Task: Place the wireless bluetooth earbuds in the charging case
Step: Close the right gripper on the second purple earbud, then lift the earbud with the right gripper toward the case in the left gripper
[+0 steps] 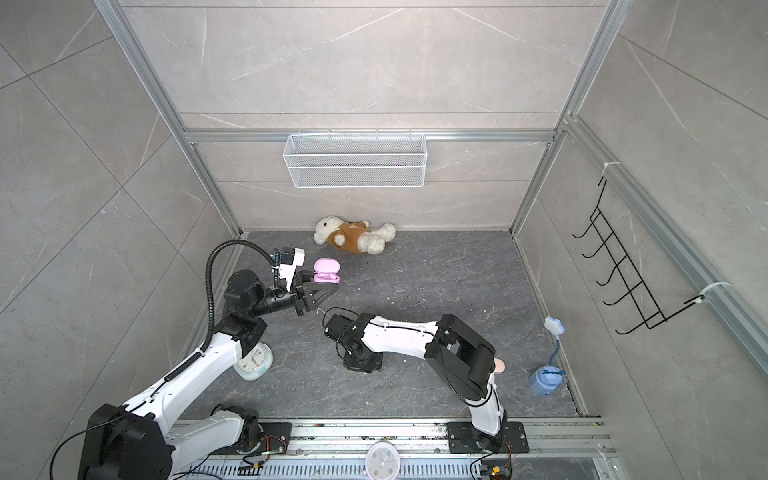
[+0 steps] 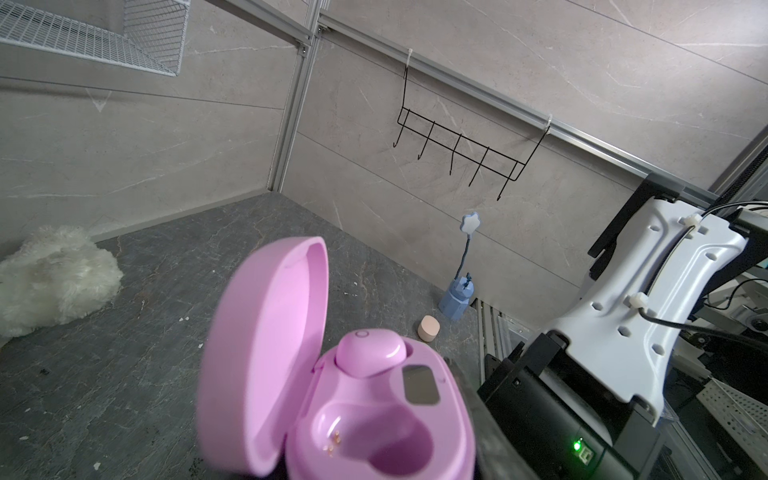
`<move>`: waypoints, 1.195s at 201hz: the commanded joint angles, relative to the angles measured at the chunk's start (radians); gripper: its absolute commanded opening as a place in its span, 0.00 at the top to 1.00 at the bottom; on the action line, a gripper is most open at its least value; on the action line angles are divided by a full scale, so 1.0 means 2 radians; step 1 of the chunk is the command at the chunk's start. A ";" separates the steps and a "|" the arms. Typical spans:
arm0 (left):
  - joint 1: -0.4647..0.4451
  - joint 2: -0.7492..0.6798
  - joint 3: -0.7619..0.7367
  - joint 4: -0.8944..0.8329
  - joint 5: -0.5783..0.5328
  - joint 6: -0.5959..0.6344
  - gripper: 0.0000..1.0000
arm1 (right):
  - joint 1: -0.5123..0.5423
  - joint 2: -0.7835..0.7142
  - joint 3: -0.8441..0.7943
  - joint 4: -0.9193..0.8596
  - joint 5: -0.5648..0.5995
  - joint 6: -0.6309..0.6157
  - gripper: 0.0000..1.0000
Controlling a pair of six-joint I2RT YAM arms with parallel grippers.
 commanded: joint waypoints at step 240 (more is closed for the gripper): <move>-0.167 0.140 0.134 0.044 -0.004 0.121 0.74 | -0.099 -0.387 0.137 -0.001 0.040 -0.218 0.84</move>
